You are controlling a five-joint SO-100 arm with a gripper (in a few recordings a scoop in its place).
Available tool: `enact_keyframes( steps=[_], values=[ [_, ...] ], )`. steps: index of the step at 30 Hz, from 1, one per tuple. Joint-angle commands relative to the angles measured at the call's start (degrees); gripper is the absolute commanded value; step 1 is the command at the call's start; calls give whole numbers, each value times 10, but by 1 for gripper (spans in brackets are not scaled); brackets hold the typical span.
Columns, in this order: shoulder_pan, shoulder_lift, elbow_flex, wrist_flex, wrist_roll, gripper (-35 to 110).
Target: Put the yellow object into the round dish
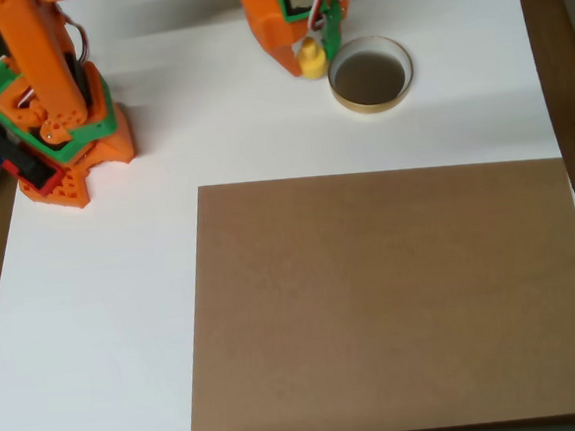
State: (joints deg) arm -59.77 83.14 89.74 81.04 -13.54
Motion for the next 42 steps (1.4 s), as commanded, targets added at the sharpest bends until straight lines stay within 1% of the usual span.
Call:
enact_keyframes(
  steps=[1, 14, 30, 35, 36, 39, 42],
  values=[
    [-4, -4, -62, -5, -7, 0],
    [-1, -136, -228, 11, 2, 0],
    [-5, -222, -310, 19, 11, 0],
    [-9, -228, -311, 18, 18, 0],
    [-9, -228, -311, 18, 18, 2],
    [-10, -228, -310, 25, 12, 15],
    [-11, -226, -308, 33, 9, 22]
  ],
)
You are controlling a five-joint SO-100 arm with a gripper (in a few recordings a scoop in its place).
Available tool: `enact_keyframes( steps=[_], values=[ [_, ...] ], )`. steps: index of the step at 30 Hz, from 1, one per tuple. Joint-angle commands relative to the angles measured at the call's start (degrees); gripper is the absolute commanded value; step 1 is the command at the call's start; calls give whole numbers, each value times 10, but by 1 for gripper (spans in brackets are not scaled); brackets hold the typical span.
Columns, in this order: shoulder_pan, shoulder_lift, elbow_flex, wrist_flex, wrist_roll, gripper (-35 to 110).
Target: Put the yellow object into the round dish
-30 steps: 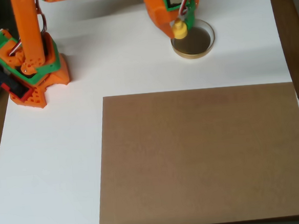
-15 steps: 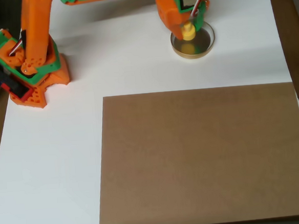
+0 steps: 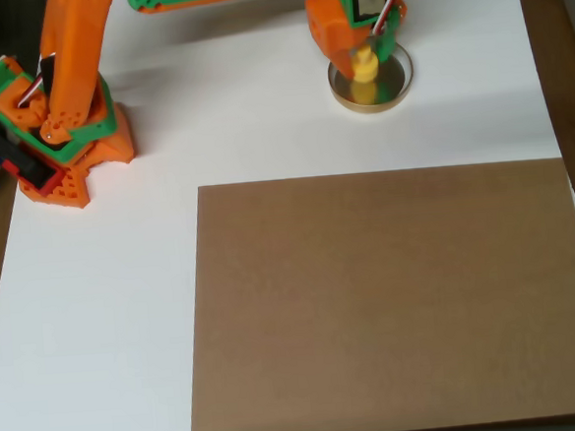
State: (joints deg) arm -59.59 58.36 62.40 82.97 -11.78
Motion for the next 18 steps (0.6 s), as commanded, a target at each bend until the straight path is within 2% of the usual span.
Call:
enact_keyframes(
  steps=[1, 3, 6, 12, 18],
  values=[
    [-12, 24, -35, 17, -9, 25],
    [-12, 30, -33, 19, -11, 31],
    [-13, 42, -31, 22, -15, 34],
    [0, 136, 28, 24, -47, 33],
    [11, 273, 172, 17, -105, 33]
  ],
)
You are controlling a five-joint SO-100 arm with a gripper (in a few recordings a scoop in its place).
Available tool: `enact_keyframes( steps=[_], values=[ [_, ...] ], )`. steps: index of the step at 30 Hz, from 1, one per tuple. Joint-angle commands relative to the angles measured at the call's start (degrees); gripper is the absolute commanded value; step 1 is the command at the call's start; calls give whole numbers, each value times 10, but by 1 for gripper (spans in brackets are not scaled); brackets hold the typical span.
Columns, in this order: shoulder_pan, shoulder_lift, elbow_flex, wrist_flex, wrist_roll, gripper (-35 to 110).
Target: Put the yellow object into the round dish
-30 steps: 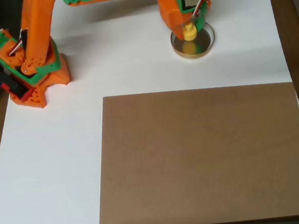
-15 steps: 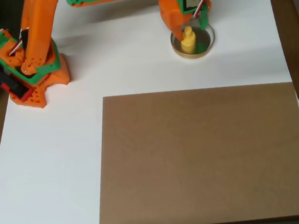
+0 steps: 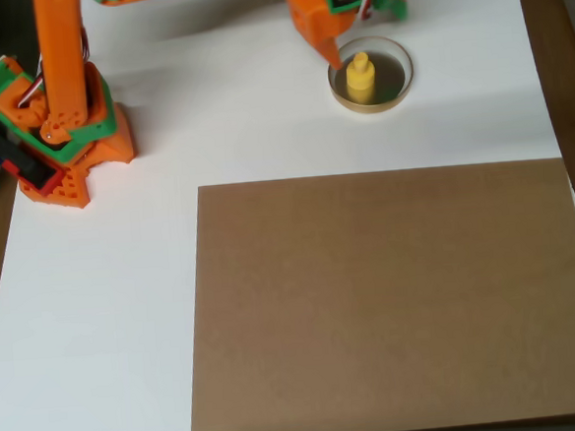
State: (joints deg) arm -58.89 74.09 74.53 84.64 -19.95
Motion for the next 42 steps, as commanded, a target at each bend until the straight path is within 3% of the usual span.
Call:
enact_keyframes(
  steps=[1, 11, 19, 29, 42],
  values=[
    [8, 142, 81, -2, -36, 33],
    [118, 395, 271, 41, -133, 33],
    [326, 554, 332, 38, -156, 32],
    [572, 665, 395, -35, -113, 30],
    [741, 806, 552, -141, 9, 28]
  ],
)
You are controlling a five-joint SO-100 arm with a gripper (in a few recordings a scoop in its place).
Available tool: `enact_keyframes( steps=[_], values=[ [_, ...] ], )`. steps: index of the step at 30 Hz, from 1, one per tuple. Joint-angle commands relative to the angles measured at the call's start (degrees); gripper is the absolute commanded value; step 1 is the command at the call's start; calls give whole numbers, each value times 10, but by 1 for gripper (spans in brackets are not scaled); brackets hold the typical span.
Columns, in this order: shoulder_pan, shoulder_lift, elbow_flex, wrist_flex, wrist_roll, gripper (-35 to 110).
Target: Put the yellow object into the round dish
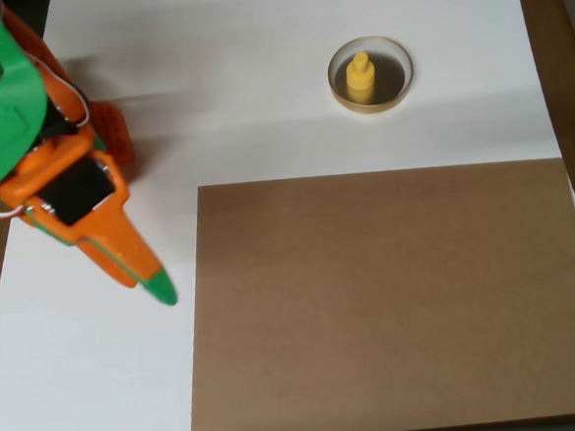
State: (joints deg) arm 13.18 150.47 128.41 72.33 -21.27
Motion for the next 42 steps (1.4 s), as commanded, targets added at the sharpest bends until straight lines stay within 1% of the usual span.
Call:
enact_keyframes(
  steps=[1, 6, 13, 22, 39, 42],
  values=[
    [25, 59, 25, -25, 35, 28],
    [40, 160, 102, -62, 100, 28],
    [57, 225, 213, -115, 143, 27],
    [45, 365, 318, -111, 178, 28],
    [75, 365, 401, -134, 198, 26],
    [76, 365, 409, -130, 188, 26]
  ],
)
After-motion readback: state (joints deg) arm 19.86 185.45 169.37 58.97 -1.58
